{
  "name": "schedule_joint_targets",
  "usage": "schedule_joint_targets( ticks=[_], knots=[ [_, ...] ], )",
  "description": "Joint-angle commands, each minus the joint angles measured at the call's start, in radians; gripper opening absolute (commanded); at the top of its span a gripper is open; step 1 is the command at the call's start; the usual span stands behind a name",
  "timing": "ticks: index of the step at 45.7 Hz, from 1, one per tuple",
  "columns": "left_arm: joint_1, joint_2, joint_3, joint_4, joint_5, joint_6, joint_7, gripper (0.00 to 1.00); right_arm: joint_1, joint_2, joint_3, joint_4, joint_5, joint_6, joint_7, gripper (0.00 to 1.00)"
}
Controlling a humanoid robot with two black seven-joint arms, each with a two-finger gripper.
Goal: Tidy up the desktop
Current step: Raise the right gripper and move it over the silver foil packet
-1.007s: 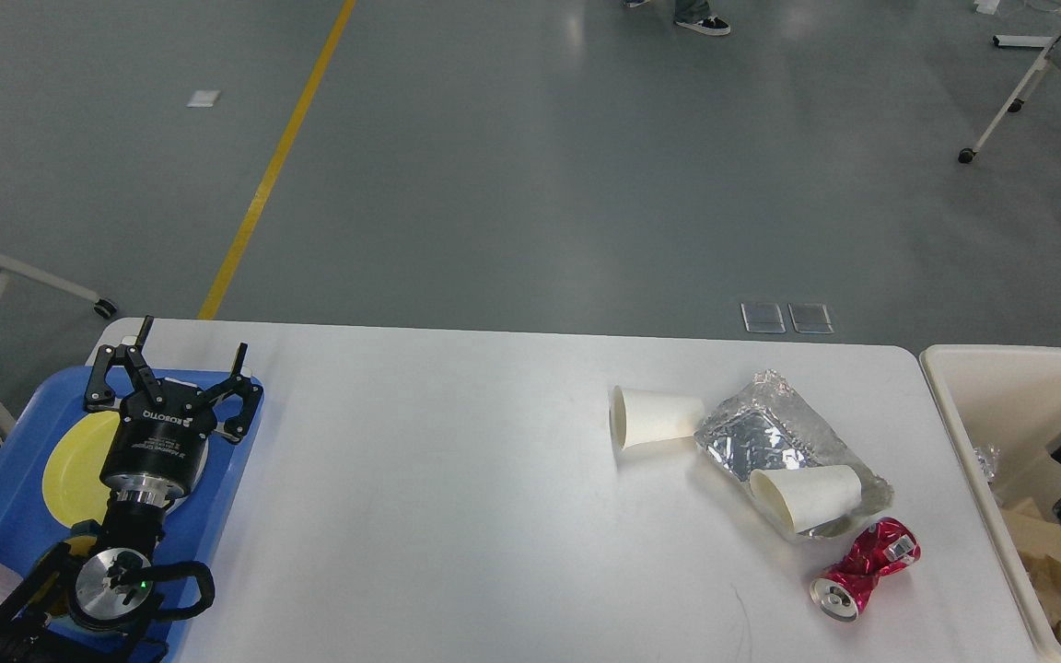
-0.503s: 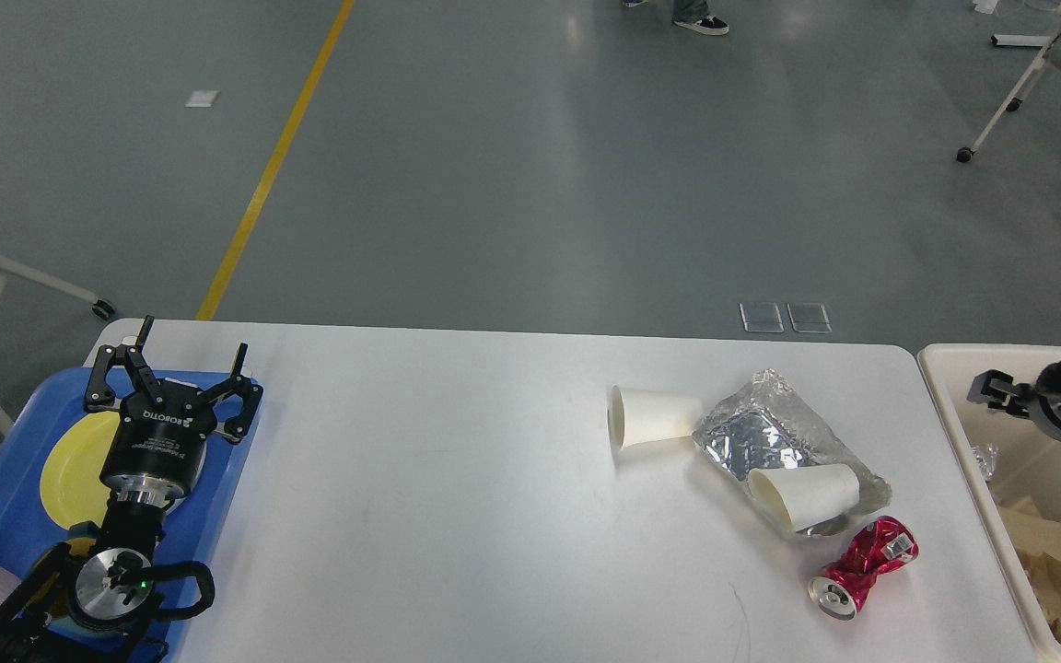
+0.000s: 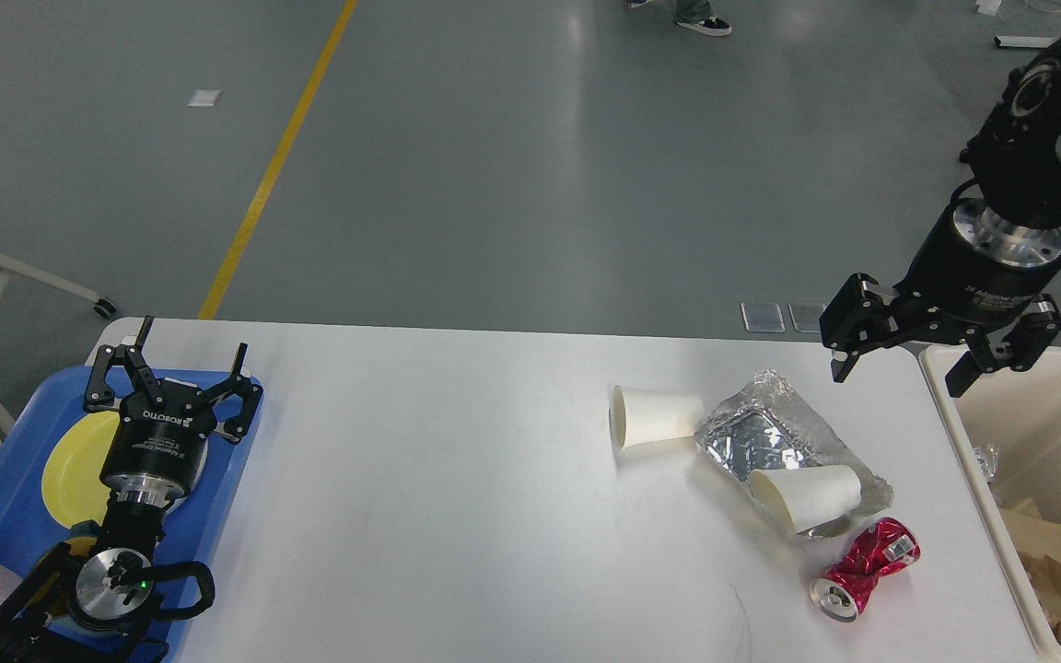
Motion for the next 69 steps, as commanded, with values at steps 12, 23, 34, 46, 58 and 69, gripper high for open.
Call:
schedule_joint_targets(
  ticks=[12,23,34,46,58,69],
  knots=[
    [0.000,0.000,0.000,0.000,-0.001,0.000,0.000,0.96,0.221,-0.023,-0.004,0.158,0.035,0.003,-0.002,1.00],
    [0.000,0.000,0.000,0.000,0.000,0.000,0.000,0.96,0.141,-0.026,0.005,0.155,0.035,0.003,0.006,1.00],
    [0.000,0.000,0.000,0.000,0.000,0.000,0.000,0.96,-0.030,-0.026,0.008,0.148,0.042,-0.206,0.006,1.00],
    [0.000,0.000,0.000,0.000,0.000,0.000,0.000,0.96,-0.279,-0.025,0.032,0.120,0.058,-0.582,0.006,1.00],
    [0.001,0.000,0.000,0.000,0.000,0.000,0.000,0.96,-0.598,-0.019,0.126,-0.015,0.353,-0.754,0.009,0.99],
    [0.000,0.000,0.000,0.000,0.000,0.000,0.000,0.96,-0.710,-0.016,0.158,-0.056,0.414,-0.820,0.009,0.99]
  ],
)
